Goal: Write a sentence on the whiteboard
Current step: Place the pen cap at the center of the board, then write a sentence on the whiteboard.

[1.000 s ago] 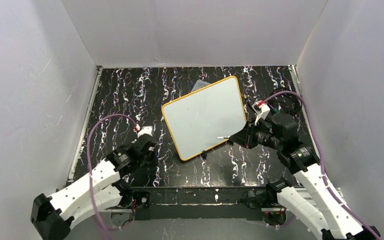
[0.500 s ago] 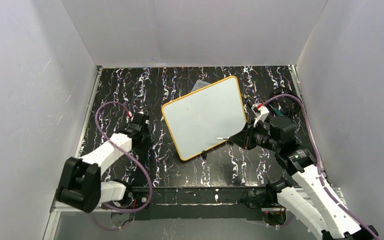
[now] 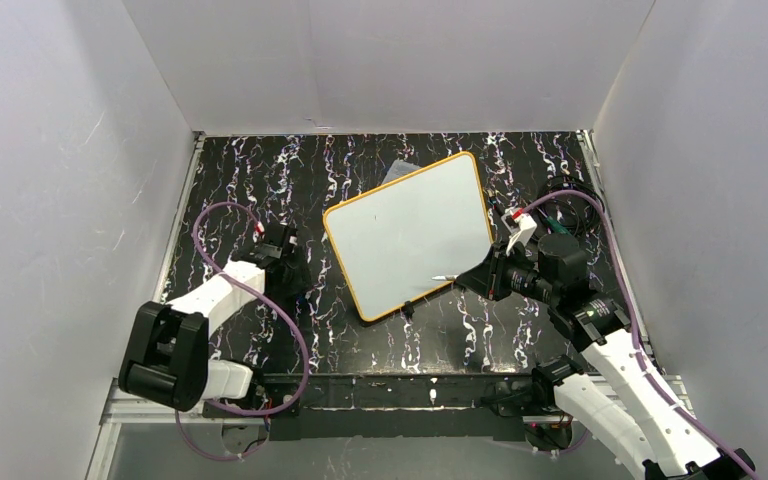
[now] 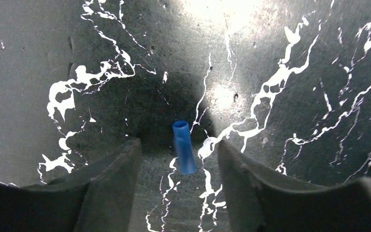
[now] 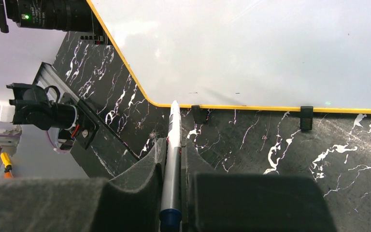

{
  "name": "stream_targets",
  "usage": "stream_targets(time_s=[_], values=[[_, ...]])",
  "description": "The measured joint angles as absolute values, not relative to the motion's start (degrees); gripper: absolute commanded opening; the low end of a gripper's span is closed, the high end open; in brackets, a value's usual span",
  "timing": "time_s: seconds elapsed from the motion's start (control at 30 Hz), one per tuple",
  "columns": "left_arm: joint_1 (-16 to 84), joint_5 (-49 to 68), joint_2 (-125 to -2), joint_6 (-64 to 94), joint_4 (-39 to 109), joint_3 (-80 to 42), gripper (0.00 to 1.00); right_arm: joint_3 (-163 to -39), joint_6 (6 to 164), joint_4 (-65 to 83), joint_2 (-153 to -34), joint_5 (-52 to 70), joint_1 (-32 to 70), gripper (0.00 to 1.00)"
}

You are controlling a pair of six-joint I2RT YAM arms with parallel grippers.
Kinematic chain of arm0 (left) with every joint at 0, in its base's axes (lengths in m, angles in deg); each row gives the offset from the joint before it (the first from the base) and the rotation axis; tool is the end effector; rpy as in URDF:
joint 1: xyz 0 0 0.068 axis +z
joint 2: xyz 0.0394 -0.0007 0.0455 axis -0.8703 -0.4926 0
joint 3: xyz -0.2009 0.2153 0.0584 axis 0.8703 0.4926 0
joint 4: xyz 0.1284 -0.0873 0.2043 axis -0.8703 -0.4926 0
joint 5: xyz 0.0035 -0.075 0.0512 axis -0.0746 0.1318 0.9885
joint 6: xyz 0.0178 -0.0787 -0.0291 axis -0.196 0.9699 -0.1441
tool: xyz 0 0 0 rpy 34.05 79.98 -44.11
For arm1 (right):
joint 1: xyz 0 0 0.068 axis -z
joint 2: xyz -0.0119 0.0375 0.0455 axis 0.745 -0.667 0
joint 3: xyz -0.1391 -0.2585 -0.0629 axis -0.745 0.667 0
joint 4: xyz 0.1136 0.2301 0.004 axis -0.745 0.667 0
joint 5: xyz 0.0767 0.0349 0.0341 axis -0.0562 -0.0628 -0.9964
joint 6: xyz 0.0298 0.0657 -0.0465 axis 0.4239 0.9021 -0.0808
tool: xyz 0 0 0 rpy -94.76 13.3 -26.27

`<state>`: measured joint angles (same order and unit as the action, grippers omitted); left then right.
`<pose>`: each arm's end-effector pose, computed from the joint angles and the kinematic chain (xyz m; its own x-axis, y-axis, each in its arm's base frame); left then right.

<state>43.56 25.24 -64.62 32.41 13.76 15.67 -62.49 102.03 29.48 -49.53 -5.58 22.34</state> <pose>0.2460 -0.0648 0.1684 -0.8150 -0.2617 -0.5170 -0.2035 0.9646 -0.1675 0.1325 0.0959 0.2966 -0.5922 0.1316 -0.7949 -0.5245 0.6860 0.5043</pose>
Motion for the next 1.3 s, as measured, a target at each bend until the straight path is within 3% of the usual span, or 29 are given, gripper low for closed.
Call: stream_targets(time_s=[0.1,0.23,0.53,0.83,1.07,1.3], values=[[43.84,25.24,-63.15,32.60,13.47,15.67,0.84,-62.49,101.95,29.48,-49.51,-5.54,22.34,0.01],[44.28,25.38,-58.23,32.95,11.15,15.30,0.92,-62.49,101.88,29.48,-49.53,-5.30,22.34,0.01],[46.25,23.30,-45.08,29.94,1.49,3.35,0.94,-62.49,101.86,27.74,-49.20,-4.01,22.34,0.01],[47.39,-2.73,-43.09,20.04,3.48,-5.14,0.93,-62.49,102.89,19.06,-55.93,-4.80,22.27,0.01],[48.72,-13.97,-50.54,16.39,6.46,-7.28,0.81,-63.97,103.85,13.09,-59.87,-4.73,20.02,0.01],[49.51,-19.67,-55.17,14.00,9.01,-7.95,0.49,-68.61,103.54,6.58,-66.01,0.32,11.45,0.01]])
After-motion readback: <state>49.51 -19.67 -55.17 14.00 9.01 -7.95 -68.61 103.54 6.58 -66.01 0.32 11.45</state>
